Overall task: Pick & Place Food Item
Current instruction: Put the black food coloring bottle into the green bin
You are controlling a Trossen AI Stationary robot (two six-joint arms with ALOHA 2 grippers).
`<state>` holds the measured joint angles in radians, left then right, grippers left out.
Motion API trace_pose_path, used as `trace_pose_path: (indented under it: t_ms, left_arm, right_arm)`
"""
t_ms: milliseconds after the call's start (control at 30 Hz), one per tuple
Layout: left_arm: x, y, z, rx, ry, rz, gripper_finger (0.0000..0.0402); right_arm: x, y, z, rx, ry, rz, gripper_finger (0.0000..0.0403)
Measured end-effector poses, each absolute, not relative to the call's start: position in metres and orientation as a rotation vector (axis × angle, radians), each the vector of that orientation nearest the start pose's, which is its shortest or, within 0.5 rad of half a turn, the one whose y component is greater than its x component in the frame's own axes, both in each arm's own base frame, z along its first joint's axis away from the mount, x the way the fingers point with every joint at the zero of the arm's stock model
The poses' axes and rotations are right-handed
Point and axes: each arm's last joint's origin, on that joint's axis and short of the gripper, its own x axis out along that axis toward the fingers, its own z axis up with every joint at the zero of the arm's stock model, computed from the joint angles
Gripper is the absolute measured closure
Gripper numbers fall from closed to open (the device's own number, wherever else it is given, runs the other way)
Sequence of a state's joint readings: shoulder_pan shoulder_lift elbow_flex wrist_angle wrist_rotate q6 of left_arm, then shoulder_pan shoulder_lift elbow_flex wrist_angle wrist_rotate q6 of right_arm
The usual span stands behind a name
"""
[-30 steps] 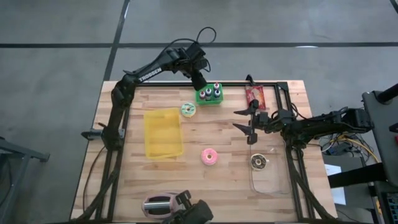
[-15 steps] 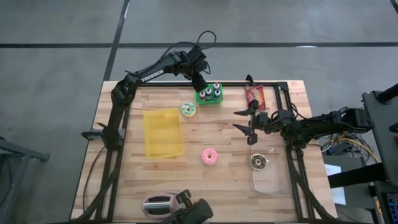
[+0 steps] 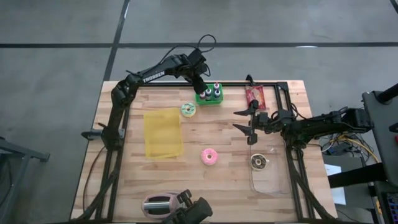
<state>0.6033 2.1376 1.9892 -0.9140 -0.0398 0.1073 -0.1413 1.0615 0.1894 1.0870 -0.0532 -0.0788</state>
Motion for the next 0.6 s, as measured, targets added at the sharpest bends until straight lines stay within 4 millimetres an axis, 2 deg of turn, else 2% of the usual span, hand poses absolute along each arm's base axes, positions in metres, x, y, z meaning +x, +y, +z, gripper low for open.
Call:
trace_pose_path:
  t_ms: [200, 600]
  left_arm:
    - [0.379, 0.262, 0.265, -0.21, 1.051, 0.513, 0.0295]
    - [0.378, 0.261, 0.248, -0.226, 1.072, 0.495, 0.0295]
  right_arm:
    - [0.188, -0.025, 0.206, -0.099, -0.21, -0.096, 0.0165]
    - [0.188, -0.025, 0.206, -0.099, -0.21, -0.095, 0.0165]
